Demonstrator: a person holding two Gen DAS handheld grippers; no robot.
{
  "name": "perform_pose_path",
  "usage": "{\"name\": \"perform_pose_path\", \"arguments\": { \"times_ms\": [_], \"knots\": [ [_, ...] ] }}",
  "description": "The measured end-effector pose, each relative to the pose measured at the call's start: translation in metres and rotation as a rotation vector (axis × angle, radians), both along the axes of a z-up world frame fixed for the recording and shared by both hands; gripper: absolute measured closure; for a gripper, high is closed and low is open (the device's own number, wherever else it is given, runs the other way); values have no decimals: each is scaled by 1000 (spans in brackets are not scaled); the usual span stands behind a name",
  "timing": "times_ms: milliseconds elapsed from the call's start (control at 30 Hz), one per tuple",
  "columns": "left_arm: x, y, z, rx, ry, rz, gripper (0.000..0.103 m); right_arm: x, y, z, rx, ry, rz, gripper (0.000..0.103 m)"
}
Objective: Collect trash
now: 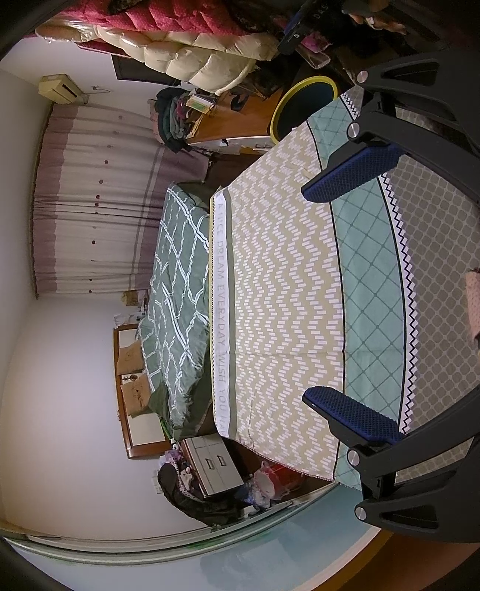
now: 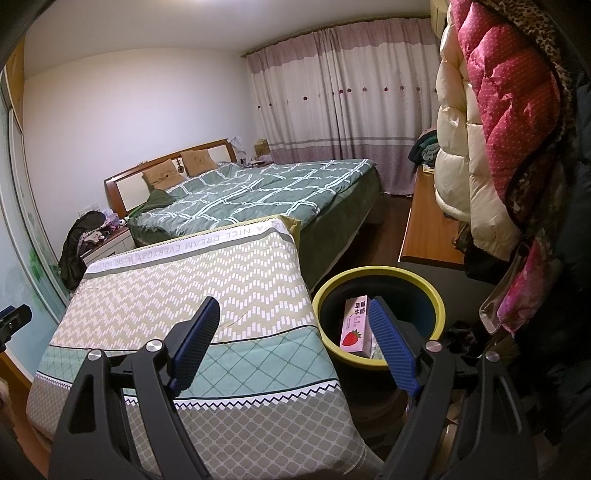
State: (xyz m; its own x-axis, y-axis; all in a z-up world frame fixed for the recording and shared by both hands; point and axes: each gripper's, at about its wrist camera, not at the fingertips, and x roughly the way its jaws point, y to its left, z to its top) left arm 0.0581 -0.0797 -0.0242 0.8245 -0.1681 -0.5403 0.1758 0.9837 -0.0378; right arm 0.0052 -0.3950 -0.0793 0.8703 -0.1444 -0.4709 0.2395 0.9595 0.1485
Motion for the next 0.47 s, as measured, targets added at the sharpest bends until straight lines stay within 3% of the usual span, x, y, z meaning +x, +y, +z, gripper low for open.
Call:
{"name": "perform_pose_path", "arguments": {
  "times_ms": [100,233,467],
  "knots": [
    [3,-4,-2,21,-19,-9,5,5,0,0,2,8,6,25],
    [28,-4,-10,33,34,-20,5,18,0,0,12,19,27,25],
    [129,4,-45,74,143,29,5,104,11,-6,59,81,151,10]
  ]
}}
